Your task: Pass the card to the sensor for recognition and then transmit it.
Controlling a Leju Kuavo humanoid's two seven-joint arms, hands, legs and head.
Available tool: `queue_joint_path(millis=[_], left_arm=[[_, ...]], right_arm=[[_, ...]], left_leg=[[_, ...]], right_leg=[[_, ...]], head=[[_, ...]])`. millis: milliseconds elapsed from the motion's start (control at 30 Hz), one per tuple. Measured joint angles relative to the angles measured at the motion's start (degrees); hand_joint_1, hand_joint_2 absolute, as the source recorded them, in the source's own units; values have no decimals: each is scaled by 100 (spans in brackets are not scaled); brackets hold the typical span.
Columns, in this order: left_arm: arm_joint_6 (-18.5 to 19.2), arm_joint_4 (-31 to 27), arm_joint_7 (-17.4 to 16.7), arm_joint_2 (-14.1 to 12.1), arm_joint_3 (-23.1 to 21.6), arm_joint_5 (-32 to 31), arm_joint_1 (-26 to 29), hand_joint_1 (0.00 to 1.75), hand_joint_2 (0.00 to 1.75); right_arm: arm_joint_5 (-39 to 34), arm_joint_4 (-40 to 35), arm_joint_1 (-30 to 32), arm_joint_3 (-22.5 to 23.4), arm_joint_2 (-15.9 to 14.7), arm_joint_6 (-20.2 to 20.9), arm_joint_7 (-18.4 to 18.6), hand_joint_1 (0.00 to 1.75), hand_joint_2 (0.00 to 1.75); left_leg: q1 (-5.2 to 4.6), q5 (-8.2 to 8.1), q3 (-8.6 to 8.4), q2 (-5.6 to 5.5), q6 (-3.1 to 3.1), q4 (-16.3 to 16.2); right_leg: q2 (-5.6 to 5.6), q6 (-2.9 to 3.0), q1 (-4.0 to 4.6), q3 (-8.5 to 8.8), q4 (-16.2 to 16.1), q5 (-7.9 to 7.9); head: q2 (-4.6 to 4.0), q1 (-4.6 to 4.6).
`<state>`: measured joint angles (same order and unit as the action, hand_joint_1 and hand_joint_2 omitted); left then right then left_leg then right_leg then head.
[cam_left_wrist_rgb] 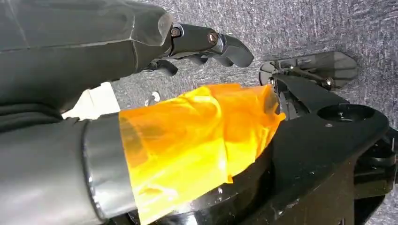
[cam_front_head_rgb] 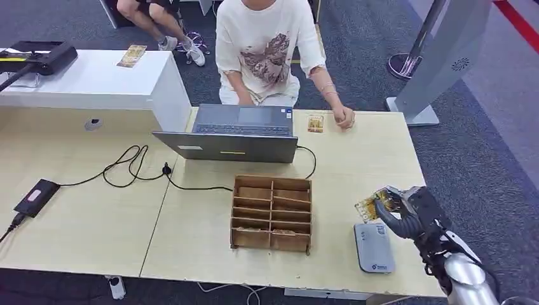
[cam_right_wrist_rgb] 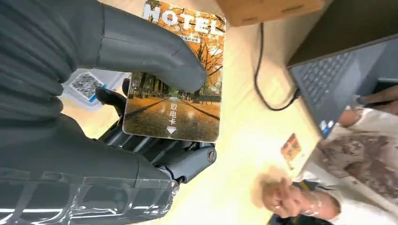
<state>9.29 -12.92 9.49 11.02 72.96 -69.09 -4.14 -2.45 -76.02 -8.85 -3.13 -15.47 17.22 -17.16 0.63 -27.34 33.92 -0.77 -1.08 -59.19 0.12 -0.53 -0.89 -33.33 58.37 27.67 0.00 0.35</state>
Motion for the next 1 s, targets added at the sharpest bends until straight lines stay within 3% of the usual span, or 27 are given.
queue_joint_path(millis=[1000], left_arm=[[15,0,0,-13,15,-4,3,0,0]], right_arm=[[295,503,204,111,-155,26,-48,175,175]], left_leg=[[0,0,-1,6,0,0]], right_leg=[[6,0,0,-3,0,0]], head=[[-2,0]])
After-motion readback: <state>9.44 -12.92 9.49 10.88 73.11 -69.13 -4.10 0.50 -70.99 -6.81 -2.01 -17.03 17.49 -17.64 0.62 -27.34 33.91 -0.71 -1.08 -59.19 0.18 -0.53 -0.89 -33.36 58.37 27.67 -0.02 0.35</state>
